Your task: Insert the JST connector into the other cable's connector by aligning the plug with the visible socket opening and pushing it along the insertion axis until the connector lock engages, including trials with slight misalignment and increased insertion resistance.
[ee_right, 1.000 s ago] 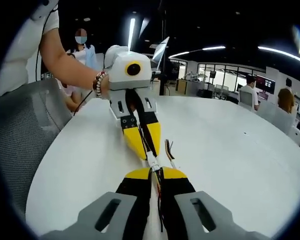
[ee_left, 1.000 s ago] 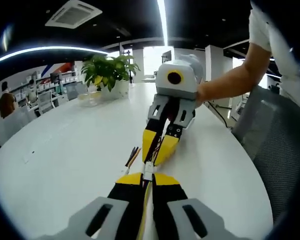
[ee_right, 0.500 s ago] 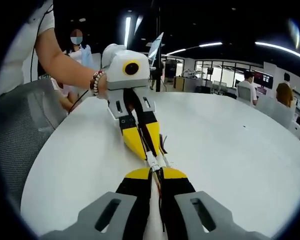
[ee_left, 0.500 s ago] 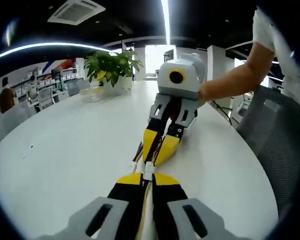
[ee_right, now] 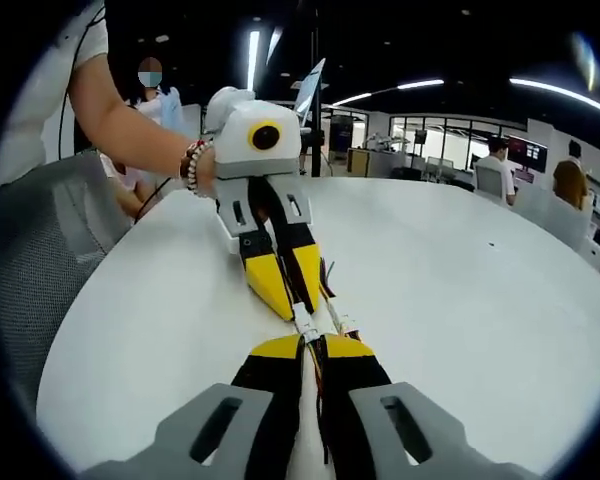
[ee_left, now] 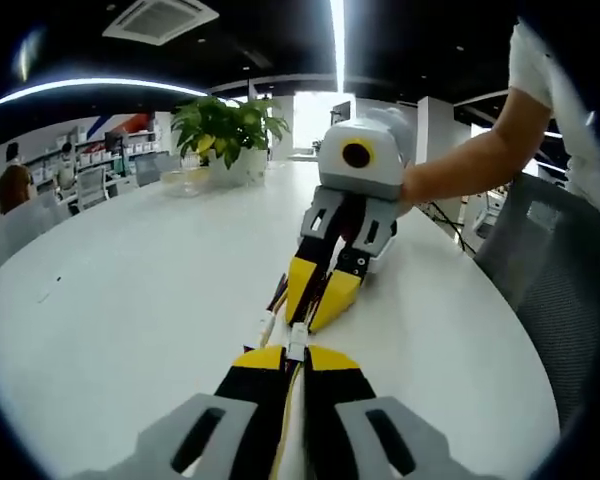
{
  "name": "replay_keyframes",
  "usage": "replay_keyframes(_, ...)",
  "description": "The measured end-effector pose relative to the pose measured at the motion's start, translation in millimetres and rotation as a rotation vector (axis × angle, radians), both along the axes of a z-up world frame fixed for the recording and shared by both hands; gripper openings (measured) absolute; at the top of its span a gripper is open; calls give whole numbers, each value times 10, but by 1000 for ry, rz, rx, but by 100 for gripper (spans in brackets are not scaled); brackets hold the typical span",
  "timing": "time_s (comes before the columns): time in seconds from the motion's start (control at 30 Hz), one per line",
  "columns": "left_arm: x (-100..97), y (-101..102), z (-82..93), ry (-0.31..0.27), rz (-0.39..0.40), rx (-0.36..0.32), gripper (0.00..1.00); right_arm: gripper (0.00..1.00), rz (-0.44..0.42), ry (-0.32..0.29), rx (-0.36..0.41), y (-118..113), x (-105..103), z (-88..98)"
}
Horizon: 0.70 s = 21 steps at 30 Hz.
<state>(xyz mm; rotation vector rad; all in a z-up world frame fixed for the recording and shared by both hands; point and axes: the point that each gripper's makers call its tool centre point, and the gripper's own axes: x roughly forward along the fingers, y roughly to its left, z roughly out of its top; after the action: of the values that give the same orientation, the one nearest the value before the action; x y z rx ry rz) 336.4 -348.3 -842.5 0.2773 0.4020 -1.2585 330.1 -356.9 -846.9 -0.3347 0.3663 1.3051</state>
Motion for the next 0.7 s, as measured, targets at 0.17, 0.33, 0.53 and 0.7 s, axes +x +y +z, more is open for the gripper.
replay_keyframes(0.17,5,16,-4,5,3,-1,0,3,-9,3,12,9,4,-4)
replay_keyframes(0.33,15,12,-12,4,5,-2,0,3,-20,5,17,1,5,-6)
replay_keyframes(0.53,17,7,-13,4,7,0,0,3,-25,4,20,-10,4,-7)
replay_keyframes(0.7,6,13,-12,14,9,-4,1,4,-16,14,24,-7,-12,-6)
